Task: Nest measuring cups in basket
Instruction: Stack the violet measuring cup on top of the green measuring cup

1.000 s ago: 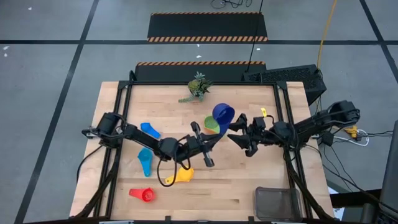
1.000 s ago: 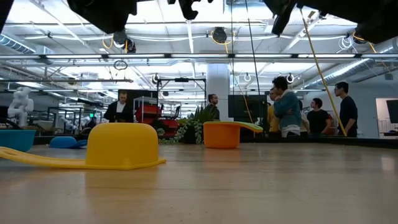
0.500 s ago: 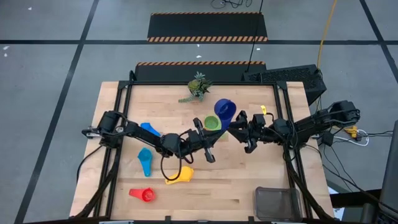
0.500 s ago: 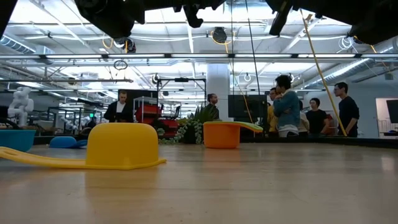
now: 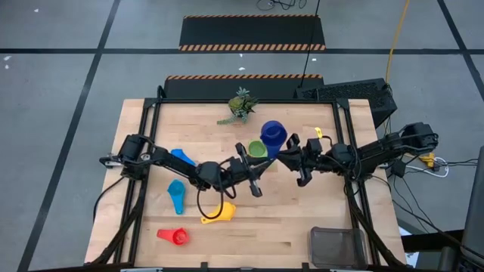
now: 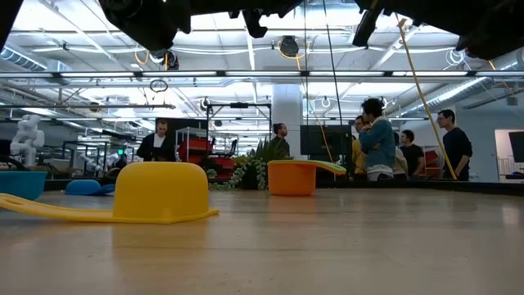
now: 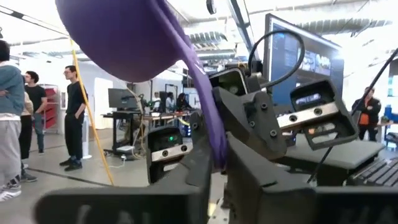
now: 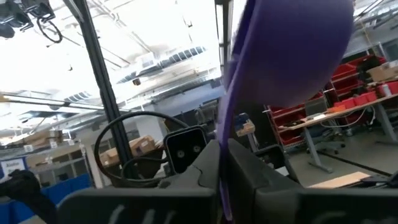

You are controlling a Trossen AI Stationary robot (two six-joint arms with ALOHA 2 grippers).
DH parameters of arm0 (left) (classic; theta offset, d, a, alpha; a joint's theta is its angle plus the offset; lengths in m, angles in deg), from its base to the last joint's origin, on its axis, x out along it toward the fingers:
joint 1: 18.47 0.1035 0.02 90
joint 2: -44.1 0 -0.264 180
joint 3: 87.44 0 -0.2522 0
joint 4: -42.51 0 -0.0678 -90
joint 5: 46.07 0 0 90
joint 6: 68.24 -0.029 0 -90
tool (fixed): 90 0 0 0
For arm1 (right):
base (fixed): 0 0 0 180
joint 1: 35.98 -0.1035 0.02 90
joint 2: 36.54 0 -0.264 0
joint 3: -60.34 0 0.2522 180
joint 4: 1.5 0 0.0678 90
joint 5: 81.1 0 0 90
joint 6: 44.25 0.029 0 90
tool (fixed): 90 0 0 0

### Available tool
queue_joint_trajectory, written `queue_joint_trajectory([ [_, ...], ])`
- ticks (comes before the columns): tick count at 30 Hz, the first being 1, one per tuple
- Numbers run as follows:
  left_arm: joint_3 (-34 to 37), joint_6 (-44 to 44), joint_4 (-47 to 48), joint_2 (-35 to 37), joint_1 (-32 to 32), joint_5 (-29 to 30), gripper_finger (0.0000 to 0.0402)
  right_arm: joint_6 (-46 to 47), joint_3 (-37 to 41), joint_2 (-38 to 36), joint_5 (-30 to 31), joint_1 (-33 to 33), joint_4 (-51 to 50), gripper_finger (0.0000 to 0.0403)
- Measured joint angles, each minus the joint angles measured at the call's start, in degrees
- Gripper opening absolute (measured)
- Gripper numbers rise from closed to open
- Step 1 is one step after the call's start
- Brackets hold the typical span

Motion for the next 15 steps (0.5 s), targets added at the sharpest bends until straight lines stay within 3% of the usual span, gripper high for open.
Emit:
queue_joint_trajectory([
  [5, 0.00, -2.19, 1.23, 0.77, -1.02, 0.49, 0.0163, 0.61, -0.01, -1.23, -1.62, 0.22, -1.18, 0.0001],
  [9, 0.00, -6.01, 2.39, 2.34, -2.91, 4.08, 0.0244, 2.30, -0.03, -3.60, -4.24, 0.45, -4.12, 0.0001],
  [15, 0.00, -10.14, 11.78, 7.36, -6.04, 13.63, 0.0304, 5.03, -0.04, -9.59, -5.90, 0.61, -15.25, 0.0000],
])
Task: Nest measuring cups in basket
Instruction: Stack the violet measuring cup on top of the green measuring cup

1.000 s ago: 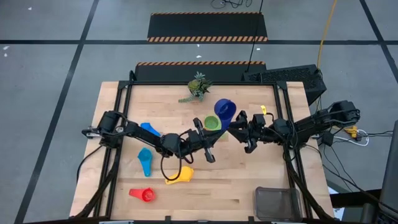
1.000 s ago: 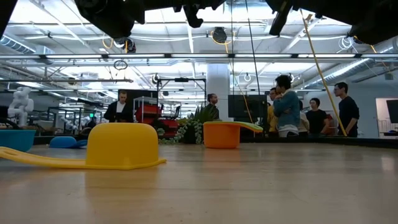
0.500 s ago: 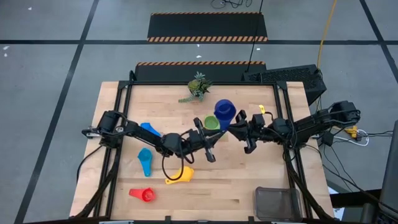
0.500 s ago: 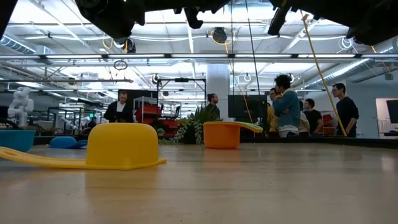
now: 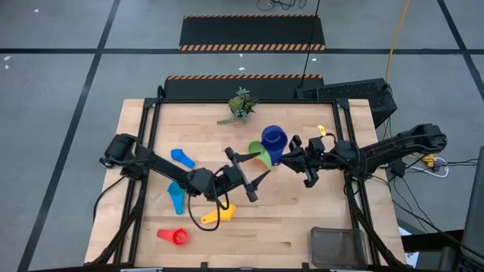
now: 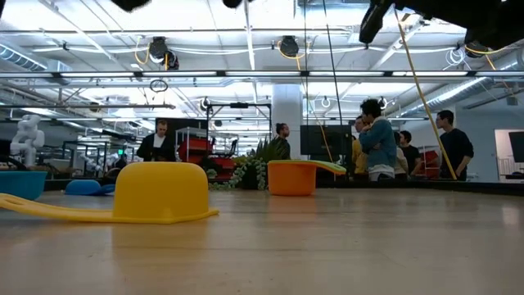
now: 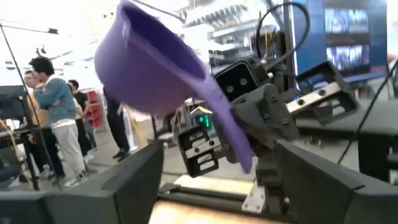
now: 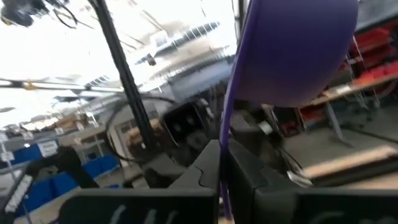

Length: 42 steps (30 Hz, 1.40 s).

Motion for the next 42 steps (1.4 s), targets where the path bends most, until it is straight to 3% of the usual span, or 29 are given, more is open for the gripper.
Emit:
queue_joint_trajectory([
  [5, 0.00, 2.67, 13.26, 6.34, -1.70, 1.43, 0.0305, 3.89, 0.00, -4.23, -0.01, -0.05, -9.66, 0.0000],
  [14, 0.00, 3.51, 31.75, 16.96, -5.41, 1.92, 0.0254, 9.36, 0.01, -7.33, 0.08, -2.75, -19.87, 0.0000],
  [23, 0.00, -1.56, 41.89, 20.63, -7.17, 2.06, 0.0236, 15.04, 0.01, -6.06, -0.12, -5.31, -24.87, 0.0000],
  [33, 0.00, -8.40, 47.55, 20.62, -8.74, 2.18, 0.0266, 27.51, 0.01, -1.78, -10.66, -5.73, -26.08, 0.0000],
  [42, 0.00, -13.04, 51.07, 20.64, -9.71, 4.95, 0.0252, 34.27, 0.01, 0.44, -14.56, -5.67, -25.99, 0.0000],
])
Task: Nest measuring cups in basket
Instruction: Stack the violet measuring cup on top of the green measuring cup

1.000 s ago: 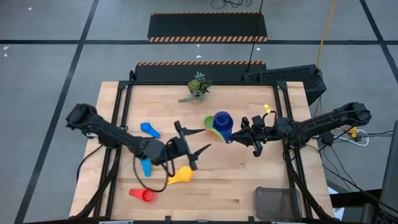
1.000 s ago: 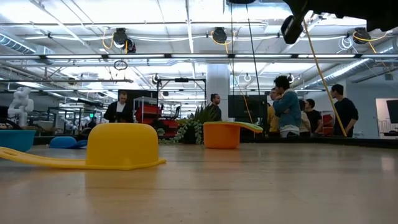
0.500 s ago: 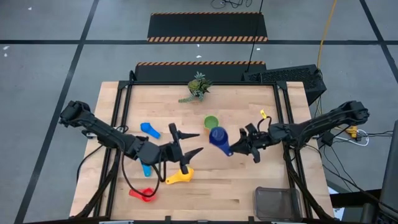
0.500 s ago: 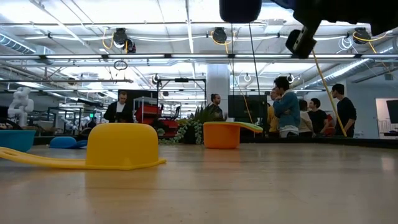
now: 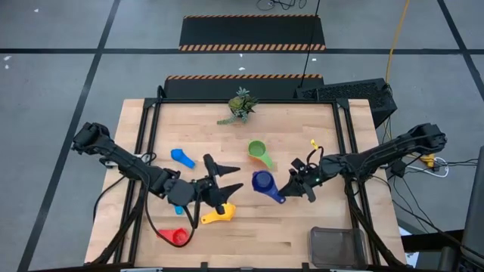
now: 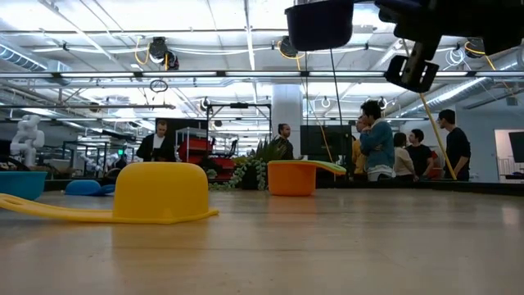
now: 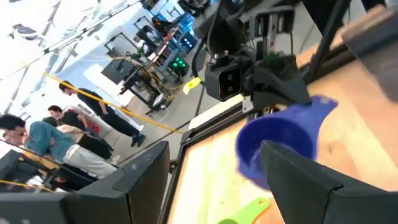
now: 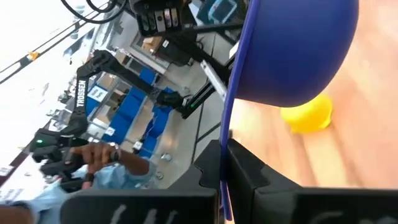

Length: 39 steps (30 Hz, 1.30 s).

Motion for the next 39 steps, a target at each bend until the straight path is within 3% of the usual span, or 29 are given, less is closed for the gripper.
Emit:
queue_joint_trajectory([
  [7, 0.00, -0.88, 4.33, 0.00, 0.04, 0.15, 0.0251, 4.04, 0.00, 1.83, -5.25, 0.01, -0.07, 0.0000],
  [16, 0.00, -13.14, 5.92, -0.02, -1.48, -0.70, 0.0251, 5.01, 0.00, 4.55, -17.45, 1.21, 0.08, 0.0000],
  [23, 0.00, -23.32, 5.09, -2.67, -1.45, -8.68, 0.0251, 4.35, 0.00, 6.67, -25.08, 3.22, 4.44, 0.0000],
  [33, 0.02, -30.08, -2.09, -7.65, -1.18, -11.45, 0.0251, -3.99, 0.02, 7.55, -31.92, 6.17, 10.11, 0.0000],
  [39, 0.02, -42.21, -4.41, -8.47, -0.63, -15.32, 0.0250, -6.79, 0.02, 7.55, -35.19, 7.83, 12.62, 0.0000],
])
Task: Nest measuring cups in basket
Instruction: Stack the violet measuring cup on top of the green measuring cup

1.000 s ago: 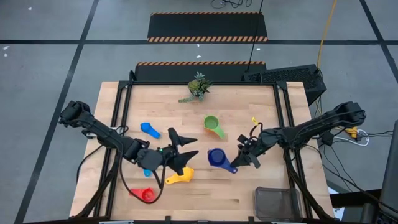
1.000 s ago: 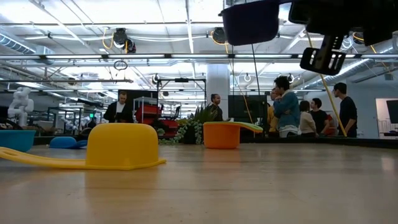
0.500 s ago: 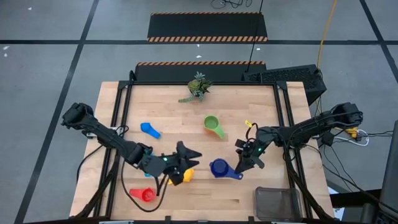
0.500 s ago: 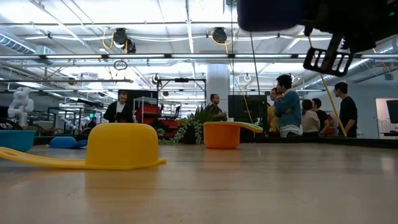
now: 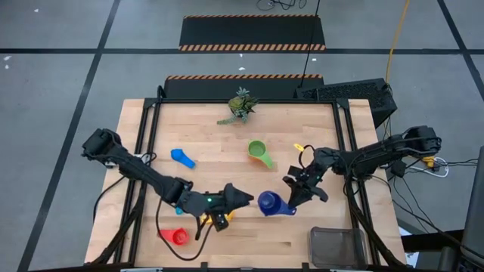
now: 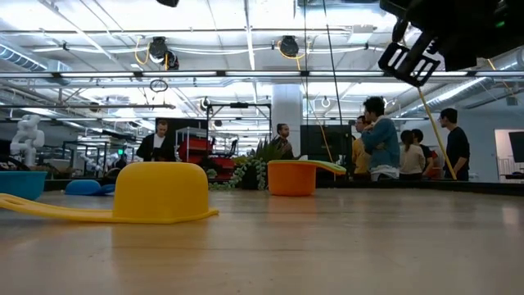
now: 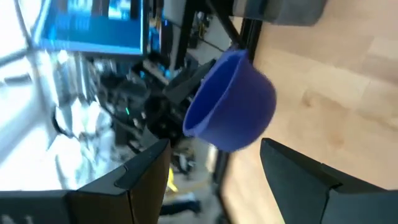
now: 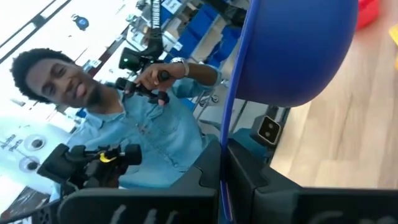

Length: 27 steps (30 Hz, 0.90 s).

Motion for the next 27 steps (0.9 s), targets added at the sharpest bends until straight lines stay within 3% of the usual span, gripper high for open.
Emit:
queue_joint_trajectory([
  [6, 0.00, -10.93, -1.45, 0.04, 1.58, -6.20, 0.0250, 0.02, 0.00, 0.42, -3.75, 0.21, 1.77, 0.0000],
  [13, 0.00, -14.28, -1.67, 0.04, 5.26, -13.03, 0.0250, -0.10, 0.00, 5.77, -5.73, 0.21, 3.58, 0.0000],
  [17, 0.00, -15.41, -1.59, 0.04, 6.20, -16.63, 0.0250, 0.71, 0.00, 10.78, -7.24, 0.21, 11.10, 0.0000],
  [22, 0.00, -15.17, 0.23, 0.04, 6.22, -17.00, 0.0250, 4.54, 0.00, 15.77, -9.08, 0.76, 21.19, 0.0000],
  [27, 0.00, -15.20, 0.19, 0.04, 6.22, -19.20, 0.0250, 5.02, 0.00, 18.24, -9.05, 2.27, 22.66, 0.0000],
])
